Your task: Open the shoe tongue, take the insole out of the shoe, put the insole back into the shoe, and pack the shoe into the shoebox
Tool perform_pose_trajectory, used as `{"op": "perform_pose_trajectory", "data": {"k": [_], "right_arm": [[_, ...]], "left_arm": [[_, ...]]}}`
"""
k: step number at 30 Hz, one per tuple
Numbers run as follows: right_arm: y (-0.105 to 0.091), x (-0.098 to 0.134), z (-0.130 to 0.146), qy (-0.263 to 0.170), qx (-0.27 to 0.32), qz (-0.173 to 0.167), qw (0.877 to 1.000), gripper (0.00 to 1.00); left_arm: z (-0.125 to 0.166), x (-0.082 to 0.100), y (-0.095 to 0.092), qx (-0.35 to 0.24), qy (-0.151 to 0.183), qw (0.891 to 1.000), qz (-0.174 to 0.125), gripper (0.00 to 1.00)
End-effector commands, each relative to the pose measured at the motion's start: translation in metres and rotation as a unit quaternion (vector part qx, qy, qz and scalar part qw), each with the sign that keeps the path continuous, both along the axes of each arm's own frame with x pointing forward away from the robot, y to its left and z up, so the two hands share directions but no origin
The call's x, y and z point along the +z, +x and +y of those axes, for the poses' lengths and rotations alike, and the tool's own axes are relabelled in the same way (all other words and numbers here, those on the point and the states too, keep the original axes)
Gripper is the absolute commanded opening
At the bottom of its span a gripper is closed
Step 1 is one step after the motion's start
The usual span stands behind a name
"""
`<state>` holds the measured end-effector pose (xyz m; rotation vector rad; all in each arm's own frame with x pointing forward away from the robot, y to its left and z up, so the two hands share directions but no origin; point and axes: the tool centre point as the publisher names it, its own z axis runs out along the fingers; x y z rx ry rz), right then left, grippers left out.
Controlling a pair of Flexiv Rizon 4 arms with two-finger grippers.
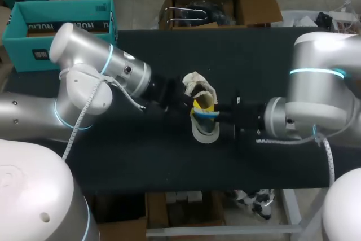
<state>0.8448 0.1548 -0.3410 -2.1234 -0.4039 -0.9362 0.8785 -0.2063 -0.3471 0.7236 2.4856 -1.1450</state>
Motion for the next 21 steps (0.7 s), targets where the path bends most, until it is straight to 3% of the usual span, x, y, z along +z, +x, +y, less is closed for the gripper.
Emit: {"op": "perform_pose_trajectory", "data": {"k": [1,10,11,12,13,18,21], "right_arm": [[0.001,-0.011,0.003,0.009,-0.01,-0.015,1.0,0.0],[0.009,-0.025,0.005,0.01,-0.006,0.01,1.0,0.0],[0.01,-0.026,0.005,0.01,-0.007,0.013,1.0,0.0],[0.01,-0.026,0.005,0.01,-0.008,0.015,1.0,0.0],[0.01,-0.027,0.004,0.01,-0.009,0.017,1.0,0.0],[0.009,-0.026,0.005,0.009,-0.012,0.022,1.0,0.0],[0.006,-0.021,0.005,0.006,-0.015,0.022,1.0,0.0]], "left_arm": [[0.006,0.003,-0.008,0.007,-0.011,1.0,-0.009,0.0],[0.01,-0.005,-0.002,0.021,-0.008,1.0,0.006,0.0],[0.01,-0.006,-0.002,0.021,-0.008,1.0,0.007,0.05],[0.01,-0.006,-0.002,0.02,-0.009,1.0,0.01,0.21],[0.01,-0.006,-0.003,0.02,-0.009,1.0,0.011,0.27],[0.011,-0.002,-0.007,0.016,-0.015,1.0,0.013,0.27],[0.012,0.003,-0.013,0.01,-0.022,1.0,0.014,0.33]]}}
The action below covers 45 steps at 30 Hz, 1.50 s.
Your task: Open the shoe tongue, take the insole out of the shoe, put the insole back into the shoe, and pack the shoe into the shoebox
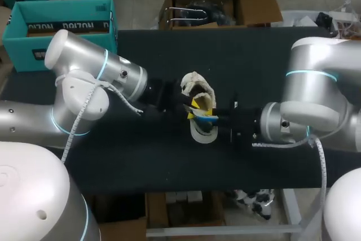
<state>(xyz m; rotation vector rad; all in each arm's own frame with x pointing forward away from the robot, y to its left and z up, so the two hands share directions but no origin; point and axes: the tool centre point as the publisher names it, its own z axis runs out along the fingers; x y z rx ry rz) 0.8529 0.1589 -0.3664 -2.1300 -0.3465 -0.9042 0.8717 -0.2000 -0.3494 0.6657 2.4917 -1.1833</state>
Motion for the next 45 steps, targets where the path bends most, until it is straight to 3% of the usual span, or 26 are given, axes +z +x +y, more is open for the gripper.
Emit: {"op": "perform_pose_trajectory", "data": {"k": [1,13,15,16,20,21,23,25,29,31,33,44,45], "right_arm": [[-0.002,0.006,0.001,-0.005,-0.004,0.001,1.0,0.0],[0.0,0.009,0.0,0.0,-0.003,0.015,1.0,0.0],[0.0,0.007,0.0,0.003,-0.004,0.018,1.0,0.0],[0.0,0.006,0.001,0.004,-0.003,0.019,1.0,0.0],[-0.004,0.008,0.003,0.01,-0.003,0.02,1.0,0.0],[-0.007,0.01,0.003,0.01,-0.004,0.02,1.0,0.26],[-0.013,0.014,0.003,0.008,-0.009,0.018,1.0,0.4],[-0.022,0.02,0.001,0.004,-0.015,0.014,1.0,0.44],[-0.033,0.027,-0.002,0.001,-0.022,0.005,1.0,0.23],[-0.035,0.029,-0.003,0.001,-0.023,0.003,1.0,0.08],[-0.035,0.029,-0.003,0.0,-0.022,0.002,1.0,0.0],[-0.014,0.017,-0.004,-0.005,-0.008,0.011,1.0,0.0],[-0.012,0.016,-0.005,-0.006,-0.008,0.012,1.0,0.0]], "left_arm": [[0.006,0.007,-0.008,-0.005,-0.009,1.0,-0.001,0.35],[0.005,0.022,-0.028,-0.032,-0.021,0.999,-0.017,0.3],[0.003,0.023,-0.03,-0.033,-0.021,0.999,-0.021,0.2],[0.002,0.023,-0.03,-0.033,-0.02,0.999,-0.022,0.0],[0.0,0.021,-0.028,-0.033,-0.014,0.999,-0.024,0.0],[-0.001,0.021,-0.028,-0.033,-0.013,0.999,-0.024,0.0],[-0.001,0.02,-0.028,-0.032,-0.012,0.999,-0.022,0.0],[0.0,0.019,-0.027,-0.031,-0.013,0.999,-0.02,0.0],[0.0,0.018,-0.029,-0.03,-0.014,0.999,-0.018,0.0],[0.0,0.018,-0.029,-0.03,-0.015,0.999,-0.018,0.0],[-0.001,0.018,-0.028,-0.03,-0.015,0.999,-0.017,0.0],[-0.004,0.013,-0.022,-0.02,-0.003,1.0,-0.017,0.0],[-0.004,0.011,-0.02,-0.019,-0.002,1.0,-0.015,0.08]]}}
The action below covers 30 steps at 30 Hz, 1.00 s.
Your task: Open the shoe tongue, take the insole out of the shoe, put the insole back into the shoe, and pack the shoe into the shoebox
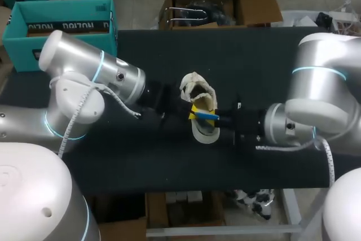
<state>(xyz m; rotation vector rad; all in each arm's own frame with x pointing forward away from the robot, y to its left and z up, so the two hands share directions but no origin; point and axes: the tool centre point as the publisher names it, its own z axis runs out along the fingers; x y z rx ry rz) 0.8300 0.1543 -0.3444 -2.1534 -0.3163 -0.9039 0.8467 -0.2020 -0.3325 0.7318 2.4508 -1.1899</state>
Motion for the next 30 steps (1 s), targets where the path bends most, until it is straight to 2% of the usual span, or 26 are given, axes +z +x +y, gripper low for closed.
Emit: {"op": "perform_pose_trajectory", "data": {"k": [1,7,9,13,20,22,23,25,30], "right_arm": [[0.013,-0.008,-0.001,-0.001,0.006,0.005,1.0,0.0],[0.023,-0.017,-0.003,0.002,0.006,0.01,1.0,0.0],[0.026,-0.019,-0.004,0.002,0.004,0.014,1.0,0.0],[0.032,-0.023,-0.005,0.005,0.004,0.021,1.0,0.0],[0.029,-0.019,-0.005,0.004,0.0,0.023,1.0,0.0],[0.028,-0.018,-0.006,0.003,-0.001,0.024,1.0,0.0],[0.028,-0.018,-0.006,0.003,-0.002,0.024,1.0,0.0],[0.028,-0.018,-0.006,0.003,-0.003,0.025,1.0,0.0],[0.028,-0.017,-0.005,0.006,-0.003,0.026,1.0,0.0]], "left_arm": [[-0.001,-0.007,0.007,0.004,0.006,1.0,0.003,0.09],[0.001,-0.016,0.016,0.014,0.012,1.0,0.014,0.0],[0.001,-0.018,0.019,0.018,0.013,1.0,0.018,0.0],[0.002,-0.021,0.022,0.021,0.012,0.999,0.025,0.05],[0.006,-0.011,0.01,0.004,-0.002,1.0,0.019,0.28],[0.004,-0.007,0.007,-0.001,-0.004,1.0,0.014,0.31],[0.002,-0.005,0.005,-0.004,-0.007,1.0,0.012,0.27],[-0.002,-0.002,0.003,-0.009,-0.011,1.0,0.01,0.0],[-0.012,-0.002,0.004,-0.015,-0.006,1.0,0.004,0.0]]}}
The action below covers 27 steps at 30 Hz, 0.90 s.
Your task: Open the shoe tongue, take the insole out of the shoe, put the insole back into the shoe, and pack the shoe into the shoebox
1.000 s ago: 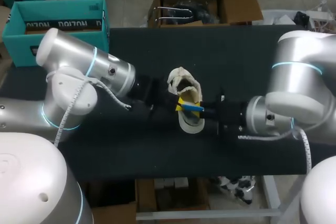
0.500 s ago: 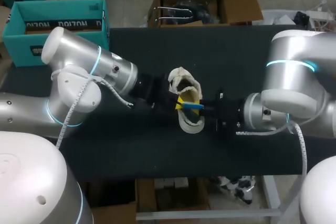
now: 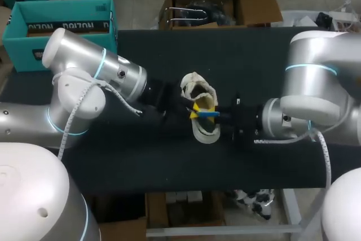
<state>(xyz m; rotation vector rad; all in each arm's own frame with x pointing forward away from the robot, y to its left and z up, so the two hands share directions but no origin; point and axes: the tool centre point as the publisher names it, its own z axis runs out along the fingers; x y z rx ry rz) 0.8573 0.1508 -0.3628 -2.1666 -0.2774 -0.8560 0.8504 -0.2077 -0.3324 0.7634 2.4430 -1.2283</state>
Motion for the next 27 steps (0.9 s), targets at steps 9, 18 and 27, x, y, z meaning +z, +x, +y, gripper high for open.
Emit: {"op": "perform_pose_trajectory", "data": {"k": [9,18,27], "right_arm": [[-0.026,0.019,-0.007,-0.015,-0.018,-0.006,1.0,0.34],[-0.016,0.018,-0.005,-0.017,-0.012,0.0,1.0,0.0],[0.006,0.002,-0.001,-0.007,-0.002,0.012,1.0,0.0]], "left_arm": [[-0.001,-0.008,0.006,0.005,0.004,1.0,0.006,0.0],[-0.001,-0.013,0.013,0.013,0.004,1.0,0.013,0.0],[0.0,-0.025,0.025,0.033,0.015,0.999,0.026,0.0]]}}
